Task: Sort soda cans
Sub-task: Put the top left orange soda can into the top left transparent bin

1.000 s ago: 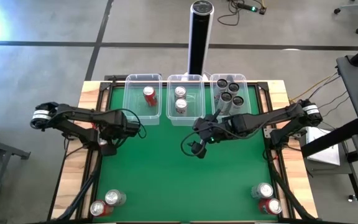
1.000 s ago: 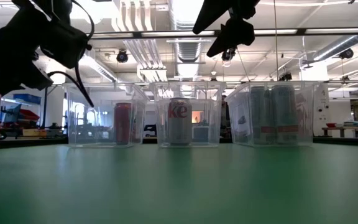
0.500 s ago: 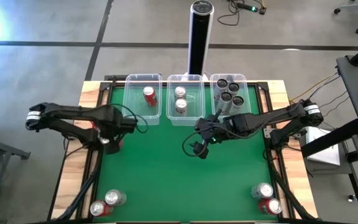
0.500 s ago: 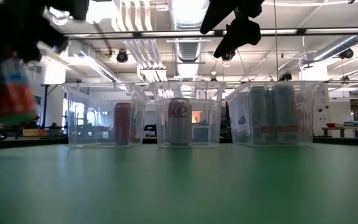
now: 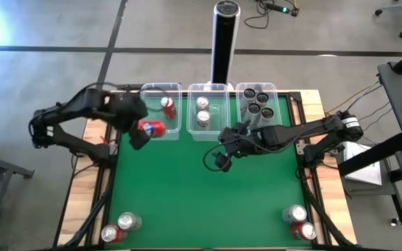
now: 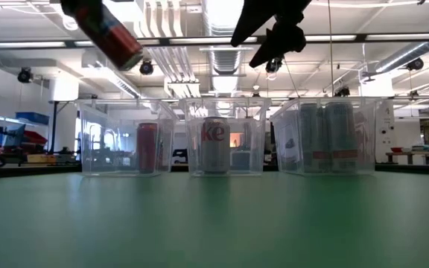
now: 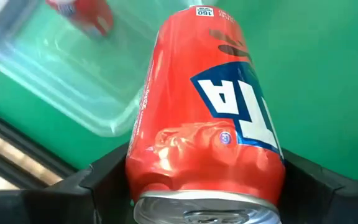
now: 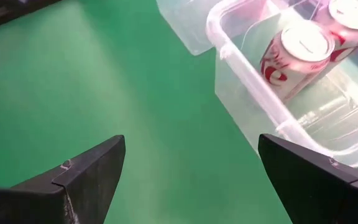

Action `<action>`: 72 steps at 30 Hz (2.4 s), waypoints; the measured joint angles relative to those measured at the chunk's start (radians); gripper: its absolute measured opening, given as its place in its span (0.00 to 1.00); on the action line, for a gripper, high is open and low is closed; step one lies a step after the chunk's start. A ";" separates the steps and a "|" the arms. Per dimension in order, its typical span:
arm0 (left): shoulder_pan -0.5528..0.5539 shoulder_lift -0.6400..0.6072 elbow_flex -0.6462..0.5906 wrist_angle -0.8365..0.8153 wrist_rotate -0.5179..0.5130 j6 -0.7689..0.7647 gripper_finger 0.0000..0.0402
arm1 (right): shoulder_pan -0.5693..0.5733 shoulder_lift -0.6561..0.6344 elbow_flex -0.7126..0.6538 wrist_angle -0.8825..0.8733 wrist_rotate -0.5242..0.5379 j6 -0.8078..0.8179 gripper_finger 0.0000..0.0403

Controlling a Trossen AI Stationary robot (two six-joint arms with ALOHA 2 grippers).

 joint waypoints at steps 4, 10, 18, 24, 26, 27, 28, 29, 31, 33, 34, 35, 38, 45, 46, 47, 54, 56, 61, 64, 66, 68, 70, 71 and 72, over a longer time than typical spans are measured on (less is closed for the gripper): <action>0.106 0.093 0.087 -0.001 0.021 0.140 0.71 | -0.010 0.000 0.000 0.023 0.000 0.000 0.90; 0.298 0.241 0.194 0.002 0.018 0.286 0.71 | -0.005 0.000 0.000 0.024 -0.027 0.014 0.90; 0.398 0.354 0.222 0.004 0.017 0.444 0.71 | 0.008 0.000 0.000 -0.002 -0.064 0.065 0.90; 0.426 0.377 0.162 0.001 -0.027 0.511 0.71 | 0.026 0.000 0.000 -0.026 -0.064 0.081 0.90; 0.438 0.381 0.154 0.002 -0.034 0.523 0.71 | 0.029 0.000 0.000 -0.026 -0.064 0.082 0.90; 0.443 0.382 0.151 0.002 -0.035 0.530 0.71 | 0.030 0.000 0.000 -0.026 -0.064 0.082 0.90; 0.447 0.382 0.149 0.002 -0.037 0.537 0.71 | 0.030 0.000 0.000 -0.026 -0.064 0.082 0.90; 0.449 0.382 0.145 0.002 -0.037 0.540 0.71 | 0.030 0.000 0.000 -0.026 -0.064 0.082 0.90; 0.451 0.382 0.130 0.003 -0.034 0.548 0.71 | 0.030 0.000 0.000 -0.026 -0.062 0.082 0.90; 0.453 0.378 0.103 0.005 -0.034 0.556 0.71 | 0.029 0.000 0.000 -0.026 -0.060 0.082 0.90; 0.453 0.377 0.087 0.003 -0.034 0.560 0.71 | 0.029 0.000 0.000 -0.026 -0.060 0.082 0.90; 0.453 0.376 0.071 0.001 -0.034 0.563 0.71 | 0.029 0.000 0.000 -0.026 -0.060 0.082 0.90; 0.453 0.370 0.023 0.004 -0.034 0.567 0.71 | 0.029 0.000 0.000 -0.026 -0.059 0.082 0.90; 0.453 0.355 -0.032 0.002 -0.057 0.587 0.71 | 0.026 0.000 0.000 -0.026 -0.049 0.069 0.90; 0.453 0.359 -0.036 0.002 -0.076 0.591 0.71 | 0.025 0.000 0.000 -0.026 -0.045 0.068 0.90; 0.453 0.365 -0.040 0.002 -0.091 0.592 0.71 | 0.024 0.000 0.000 -0.026 -0.040 0.067 0.90; 0.454 0.417 -0.047 0.001 -0.113 0.614 0.71 | 0.022 0.000 0.000 -0.023 -0.026 0.076 0.90; 0.454 0.433 -0.047 0.003 -0.115 0.620 0.71 | 0.022 0.000 0.000 -0.023 -0.026 0.089 0.90; 0.456 0.475 -0.047 0.003 -0.170 0.638 0.71 | 0.022 0.000 0.000 -0.023 -0.027 0.107 0.90; 0.455 0.500 -0.047 0.008 -0.183 0.643 0.71 | 0.022 0.000 0.000 -0.023 -0.027 0.108 0.90; 0.455 0.516 -0.047 0.008 -0.183 0.643 0.71 | 0.022 0.000 0.000 -0.023 -0.027 0.109 0.90; 0.454 0.532 -0.047 0.007 -0.179 0.643 0.71 | 0.023 0.000 0.000 -0.023 -0.027 0.109 0.90; 0.454 0.546 -0.047 0.007 -0.174 0.642 0.71 | 0.025 0.000 0.000 -0.023 -0.028 0.118 0.90; 0.454 0.553 -0.047 0.008 -0.174 0.642 0.71 | 0.026 0.000 0.000 -0.023 -0.030 0.119 0.90; 0.454 0.559 -0.047 0.008 -0.174 0.642 0.71 | 0.028 0.000 0.000 -0.023 -0.031 0.120 0.90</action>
